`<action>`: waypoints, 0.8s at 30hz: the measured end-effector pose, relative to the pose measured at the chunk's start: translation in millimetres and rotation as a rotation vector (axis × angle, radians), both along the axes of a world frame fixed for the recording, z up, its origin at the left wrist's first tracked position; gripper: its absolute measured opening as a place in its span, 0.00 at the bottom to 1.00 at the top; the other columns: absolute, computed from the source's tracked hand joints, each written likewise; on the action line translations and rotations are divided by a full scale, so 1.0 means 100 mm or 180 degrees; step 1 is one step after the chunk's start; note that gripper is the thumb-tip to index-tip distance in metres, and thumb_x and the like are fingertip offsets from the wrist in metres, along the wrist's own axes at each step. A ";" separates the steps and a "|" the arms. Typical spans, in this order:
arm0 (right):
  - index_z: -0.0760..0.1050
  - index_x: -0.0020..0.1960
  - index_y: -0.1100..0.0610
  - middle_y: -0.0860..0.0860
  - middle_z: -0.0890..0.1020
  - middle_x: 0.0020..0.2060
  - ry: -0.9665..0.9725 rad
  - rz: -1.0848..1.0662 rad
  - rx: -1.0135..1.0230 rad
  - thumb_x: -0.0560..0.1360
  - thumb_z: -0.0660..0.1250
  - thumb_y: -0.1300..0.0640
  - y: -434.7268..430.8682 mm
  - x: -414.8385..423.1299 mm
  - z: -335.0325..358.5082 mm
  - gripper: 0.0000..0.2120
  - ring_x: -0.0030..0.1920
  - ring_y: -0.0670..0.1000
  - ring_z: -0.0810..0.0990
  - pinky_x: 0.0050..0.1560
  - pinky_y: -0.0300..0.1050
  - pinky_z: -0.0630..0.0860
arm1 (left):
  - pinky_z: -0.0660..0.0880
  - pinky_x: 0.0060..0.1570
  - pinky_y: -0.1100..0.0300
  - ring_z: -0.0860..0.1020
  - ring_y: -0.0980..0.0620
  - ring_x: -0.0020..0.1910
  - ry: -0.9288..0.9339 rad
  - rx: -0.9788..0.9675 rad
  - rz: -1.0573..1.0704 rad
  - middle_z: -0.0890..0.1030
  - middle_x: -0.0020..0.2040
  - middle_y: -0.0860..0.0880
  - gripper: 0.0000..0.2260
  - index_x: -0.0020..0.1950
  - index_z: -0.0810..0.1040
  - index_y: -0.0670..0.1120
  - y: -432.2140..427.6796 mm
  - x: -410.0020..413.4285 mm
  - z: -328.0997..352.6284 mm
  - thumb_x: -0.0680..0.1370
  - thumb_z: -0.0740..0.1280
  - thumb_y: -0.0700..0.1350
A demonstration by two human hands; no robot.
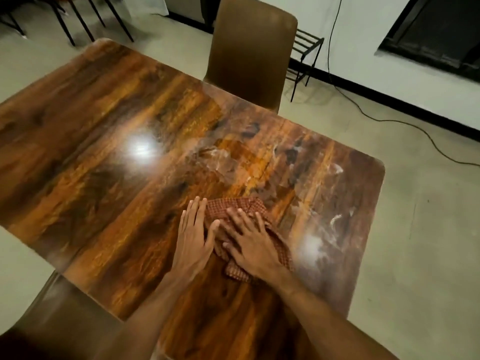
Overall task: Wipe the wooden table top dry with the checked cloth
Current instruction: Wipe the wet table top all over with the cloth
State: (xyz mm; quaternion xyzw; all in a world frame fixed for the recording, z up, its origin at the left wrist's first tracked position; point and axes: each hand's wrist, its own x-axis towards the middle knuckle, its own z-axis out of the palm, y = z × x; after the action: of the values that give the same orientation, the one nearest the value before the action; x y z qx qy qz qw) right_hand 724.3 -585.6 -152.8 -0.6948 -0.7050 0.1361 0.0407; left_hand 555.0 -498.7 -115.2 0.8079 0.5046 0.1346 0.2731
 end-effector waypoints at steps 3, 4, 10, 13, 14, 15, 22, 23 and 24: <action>0.52 0.84 0.42 0.47 0.47 0.85 -0.0088 -0.1082 -0.0030 0.86 0.47 0.38 0.56 0.40 0.02 0.28 0.85 0.56 0.46 0.81 0.69 0.45 | 0.42 0.80 0.55 0.44 0.57 0.82 -0.0017 -0.0030 0.0025 0.51 0.83 0.52 0.30 0.83 0.53 0.51 0.48 -0.08 -0.07 0.84 0.50 0.64; 0.51 0.85 0.42 0.48 0.47 0.85 -0.0126 -0.1423 -0.0071 0.86 0.46 0.39 0.74 0.42 0.04 0.28 0.85 0.58 0.45 0.81 0.69 0.43 | 0.41 0.80 0.55 0.44 0.58 0.82 0.0005 -0.0026 0.0039 0.51 0.83 0.52 0.30 0.83 0.53 0.51 0.60 -0.10 -0.08 0.84 0.50 0.63; 0.53 0.84 0.43 0.47 0.47 0.85 0.0079 0.0125 0.0113 0.86 0.48 0.39 1.54 -0.11 -0.04 0.27 0.85 0.55 0.46 0.81 0.67 0.49 | 0.44 0.81 0.52 0.46 0.56 0.82 -0.0042 0.0050 0.0201 0.52 0.83 0.51 0.30 0.82 0.54 0.50 1.26 -0.17 -0.05 0.84 0.50 0.63; 0.51 0.85 0.44 0.49 0.46 0.85 0.0023 -0.0810 0.0001 0.86 0.45 0.39 2.05 0.18 -0.02 0.28 0.85 0.56 0.43 0.81 0.67 0.45 | 0.41 0.80 0.57 0.45 0.57 0.82 -0.0075 0.0154 0.0271 0.51 0.83 0.52 0.30 0.83 0.53 0.51 1.56 -0.22 -0.09 0.83 0.50 0.64; 0.50 0.85 0.45 0.50 0.46 0.85 -0.0012 -0.0972 -0.0020 0.86 0.44 0.40 2.19 0.14 0.00 0.29 0.85 0.58 0.42 0.81 0.67 0.43 | 0.42 0.80 0.56 0.46 0.57 0.82 -0.0083 0.0173 0.0282 0.51 0.83 0.52 0.30 0.83 0.53 0.51 1.65 -0.22 -0.09 0.84 0.50 0.63; 0.51 0.85 0.46 0.51 0.47 0.85 0.0035 -0.0832 -0.0020 0.86 0.44 0.41 2.33 0.03 0.03 0.29 0.84 0.59 0.43 0.81 0.68 0.43 | 0.43 0.80 0.54 0.46 0.56 0.82 -0.0091 0.0186 0.0291 0.52 0.83 0.51 0.30 0.82 0.54 0.50 1.74 -0.23 -0.07 0.84 0.51 0.62; 0.50 0.85 0.45 0.49 0.47 0.85 0.0124 -0.0597 -0.0032 0.87 0.47 0.43 3.06 0.23 0.05 0.27 0.85 0.55 0.44 0.83 0.62 0.40 | 0.38 0.78 0.62 0.46 0.58 0.82 -0.0119 0.0233 0.0318 0.52 0.83 0.52 0.30 0.83 0.52 0.52 2.18 -0.29 -0.09 0.84 0.52 0.62; 0.50 0.85 0.45 0.50 0.46 0.85 0.0085 -0.0889 -0.0055 0.87 0.47 0.43 3.13 0.25 0.04 0.27 0.85 0.56 0.43 0.82 0.63 0.41 | 0.37 0.78 0.63 0.46 0.58 0.82 -0.0148 0.0263 0.0332 0.52 0.83 0.53 0.29 0.83 0.52 0.52 2.25 -0.28 -0.10 0.84 0.52 0.62; 0.49 0.85 0.46 0.52 0.47 0.85 0.0054 -0.0884 0.0013 0.87 0.45 0.43 3.15 0.16 0.02 0.27 0.85 0.58 0.43 0.82 0.65 0.42 | 0.37 0.78 0.63 0.47 0.58 0.82 -0.0184 0.0252 0.0343 0.52 0.83 0.52 0.30 0.83 0.51 0.52 2.29 -0.27 -0.10 0.84 0.52 0.62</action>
State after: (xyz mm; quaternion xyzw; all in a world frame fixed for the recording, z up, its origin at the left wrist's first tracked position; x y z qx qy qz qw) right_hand 740.2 -270.8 -150.4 -0.7844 -0.6020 0.1336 0.0665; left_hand 527.8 -270.1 -124.8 0.7855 0.5336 0.1922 0.2478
